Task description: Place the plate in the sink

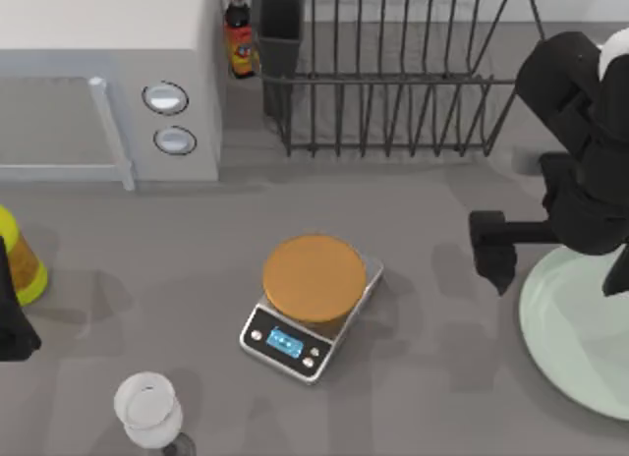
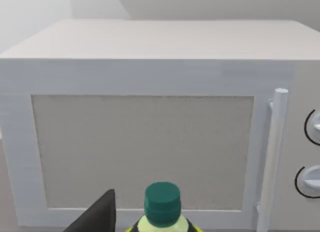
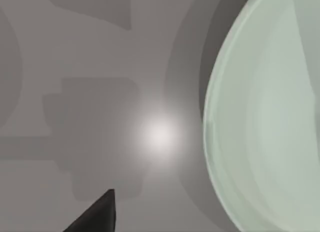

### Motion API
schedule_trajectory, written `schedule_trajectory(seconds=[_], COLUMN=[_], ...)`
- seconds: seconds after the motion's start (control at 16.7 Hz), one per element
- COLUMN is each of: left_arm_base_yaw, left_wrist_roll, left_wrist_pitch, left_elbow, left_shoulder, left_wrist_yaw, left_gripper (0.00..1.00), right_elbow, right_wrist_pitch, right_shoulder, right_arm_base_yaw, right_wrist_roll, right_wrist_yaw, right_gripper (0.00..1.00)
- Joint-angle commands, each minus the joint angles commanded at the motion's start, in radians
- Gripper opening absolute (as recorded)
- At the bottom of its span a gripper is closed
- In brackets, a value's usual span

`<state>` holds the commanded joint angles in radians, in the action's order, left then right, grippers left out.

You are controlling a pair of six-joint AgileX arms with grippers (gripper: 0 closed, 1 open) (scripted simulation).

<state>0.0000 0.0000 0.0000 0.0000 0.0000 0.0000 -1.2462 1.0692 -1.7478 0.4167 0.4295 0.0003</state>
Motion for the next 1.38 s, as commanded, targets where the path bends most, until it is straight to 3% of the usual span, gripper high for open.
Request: schedule_trajectory(seconds=[0.24, 0.66, 1.02, 1.38], left_arm_base_yaw=[0.000, 0.000, 0.000, 0.000], left_wrist_roll=[0.000, 0.000, 0.000, 0.000], left_wrist_pitch=[0.000, 0.000, 0.000, 0.000], left_elbow=[0.000, 0.000, 0.000, 0.000], left_shoulder=[0.000, 0.000, 0.000, 0.000], left_wrist_yaw=[0.000, 0.000, 0.000, 0.000], left_gripper=[1.00, 1.00, 1.00, 1.00], right_elbow=[0.029, 0.195, 0.223, 0.223], right_wrist_pitch=[-0.040, -0.361, -0.399, -0.399], right_shoulder=[-0.019, -0.154, -0.176, -0.176], right_arm_base_yaw=[-0.004, 0.002, 0.003, 0.003], right_wrist_roll=[0.000, 0.005, 0.005, 0.005], right_wrist_yaw=[0.000, 0.001, 0.001, 0.001], right_gripper=[1.00, 1.00, 1.00, 0.55])
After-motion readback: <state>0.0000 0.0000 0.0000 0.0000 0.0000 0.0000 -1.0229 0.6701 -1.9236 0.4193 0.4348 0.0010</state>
